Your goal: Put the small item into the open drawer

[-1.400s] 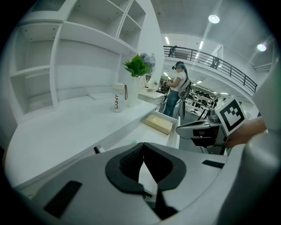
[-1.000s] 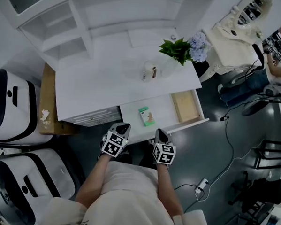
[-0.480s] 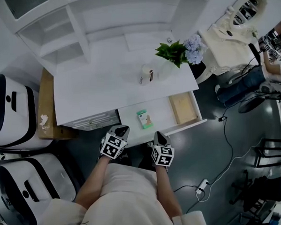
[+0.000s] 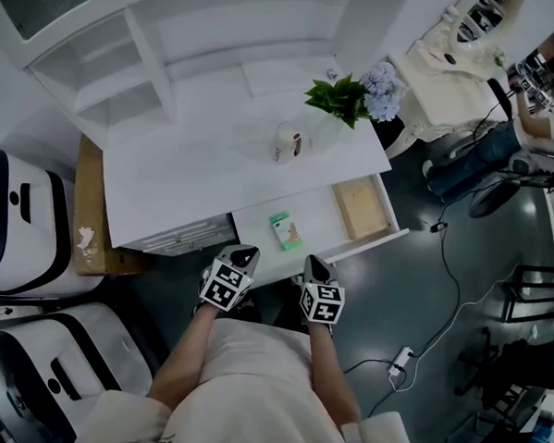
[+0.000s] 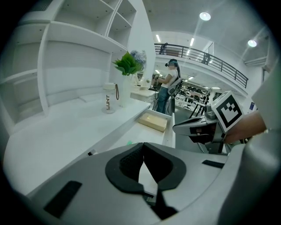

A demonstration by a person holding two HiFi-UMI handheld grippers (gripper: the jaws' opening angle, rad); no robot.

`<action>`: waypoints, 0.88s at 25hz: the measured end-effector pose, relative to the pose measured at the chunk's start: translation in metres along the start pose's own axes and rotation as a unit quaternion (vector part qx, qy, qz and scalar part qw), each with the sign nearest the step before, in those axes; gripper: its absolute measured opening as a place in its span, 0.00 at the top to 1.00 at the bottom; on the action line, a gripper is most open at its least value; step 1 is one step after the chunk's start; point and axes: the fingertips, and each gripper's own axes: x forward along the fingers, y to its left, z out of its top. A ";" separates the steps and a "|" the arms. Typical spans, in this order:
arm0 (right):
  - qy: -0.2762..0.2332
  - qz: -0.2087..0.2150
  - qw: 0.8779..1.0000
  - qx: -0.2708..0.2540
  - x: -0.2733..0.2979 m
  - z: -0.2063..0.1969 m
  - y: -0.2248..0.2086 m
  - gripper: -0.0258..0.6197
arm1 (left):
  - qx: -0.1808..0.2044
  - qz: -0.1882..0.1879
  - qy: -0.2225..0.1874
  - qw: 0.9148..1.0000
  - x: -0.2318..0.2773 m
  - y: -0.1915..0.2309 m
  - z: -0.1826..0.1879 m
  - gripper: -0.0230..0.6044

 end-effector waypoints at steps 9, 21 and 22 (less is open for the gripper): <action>0.003 0.002 1.000 -0.005 0.000 -0.002 0.004 0.92 | 0.001 -0.004 0.005 1.000 -0.002 0.000 -0.005 0.94; 0.008 0.003 1.000 -0.004 -0.005 -0.008 0.006 0.92 | 0.006 -0.009 0.002 1.000 -0.004 -0.005 -0.005 0.94; 0.008 0.002 1.000 -0.004 -0.006 -0.008 0.006 0.92 | 0.007 -0.009 0.002 1.000 -0.004 -0.005 -0.006 0.94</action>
